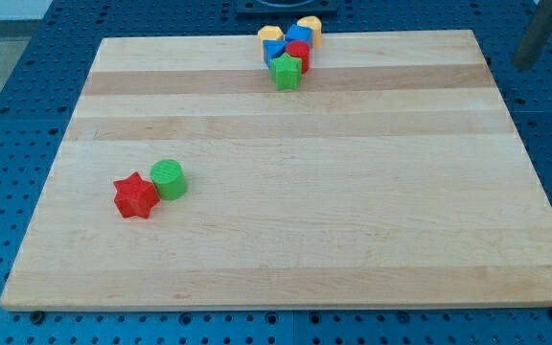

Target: Place the green star and the red circle in a diagonal line

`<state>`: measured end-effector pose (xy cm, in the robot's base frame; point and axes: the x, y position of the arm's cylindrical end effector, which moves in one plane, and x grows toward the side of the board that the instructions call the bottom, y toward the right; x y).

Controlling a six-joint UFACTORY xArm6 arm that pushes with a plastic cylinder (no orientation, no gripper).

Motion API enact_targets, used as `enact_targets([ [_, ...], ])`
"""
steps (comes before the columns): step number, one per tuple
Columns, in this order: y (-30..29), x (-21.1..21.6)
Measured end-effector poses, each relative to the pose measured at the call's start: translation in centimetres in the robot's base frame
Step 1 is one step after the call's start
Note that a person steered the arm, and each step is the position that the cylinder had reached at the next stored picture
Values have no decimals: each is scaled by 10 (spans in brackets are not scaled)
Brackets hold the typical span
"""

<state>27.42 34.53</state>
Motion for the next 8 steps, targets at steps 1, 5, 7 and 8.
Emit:
enact_targets([
  [1, -1, -6],
  [5, -186, -62],
  [7, -235, -44],
  [8, -256, -44],
])
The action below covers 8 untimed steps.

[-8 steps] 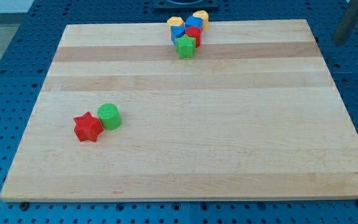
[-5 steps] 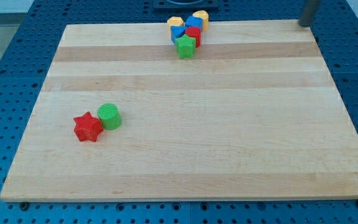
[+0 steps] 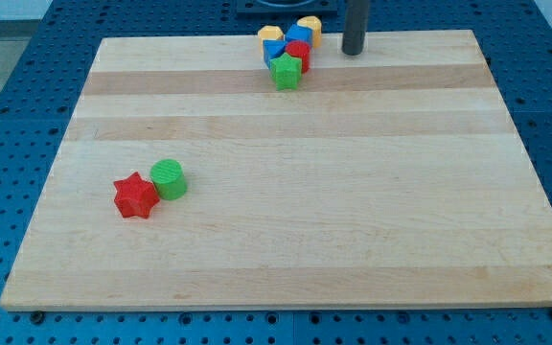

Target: Place the green star and the red circle in a diagonal line

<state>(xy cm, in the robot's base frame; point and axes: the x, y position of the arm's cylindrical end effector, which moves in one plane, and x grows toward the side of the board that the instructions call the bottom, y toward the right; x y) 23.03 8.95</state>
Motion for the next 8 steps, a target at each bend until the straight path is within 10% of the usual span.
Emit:
enact_targets([
  [8, -146, 110],
])
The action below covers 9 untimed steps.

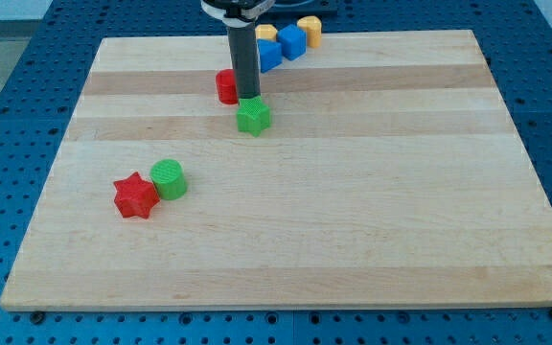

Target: Place the green star and the red circle in a diagonal line

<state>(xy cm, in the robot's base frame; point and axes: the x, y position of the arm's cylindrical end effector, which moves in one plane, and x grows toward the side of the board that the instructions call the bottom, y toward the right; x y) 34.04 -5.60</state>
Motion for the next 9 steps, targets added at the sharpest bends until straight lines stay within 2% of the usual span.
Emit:
enact_targets([
  [1, 1, 1],
  [3, 0, 47],
  [4, 0, 50],
  [5, 0, 50],
  [7, 0, 16],
  [9, 5, 6],
])
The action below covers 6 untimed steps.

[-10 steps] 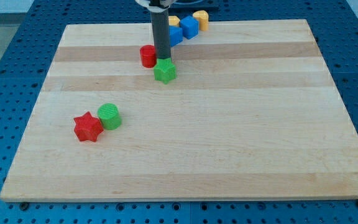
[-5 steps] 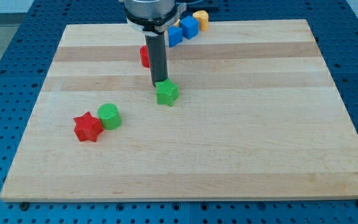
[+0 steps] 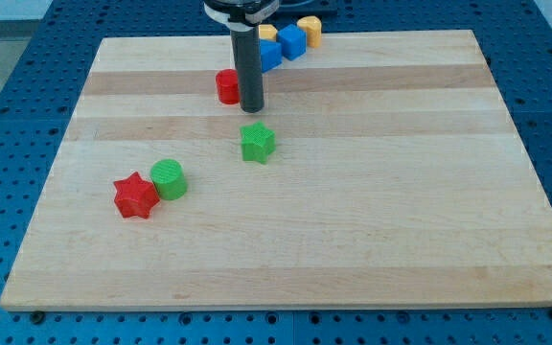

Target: Place the green star and the red circle in a diagonal line

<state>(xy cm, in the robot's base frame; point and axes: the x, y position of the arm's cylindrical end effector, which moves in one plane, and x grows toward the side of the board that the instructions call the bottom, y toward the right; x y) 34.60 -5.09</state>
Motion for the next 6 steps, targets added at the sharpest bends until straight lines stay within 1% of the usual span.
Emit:
enact_targets([
  [1, 0, -12],
  [3, 0, -12],
  [5, -8, -33],
  [6, -12, -37],
])
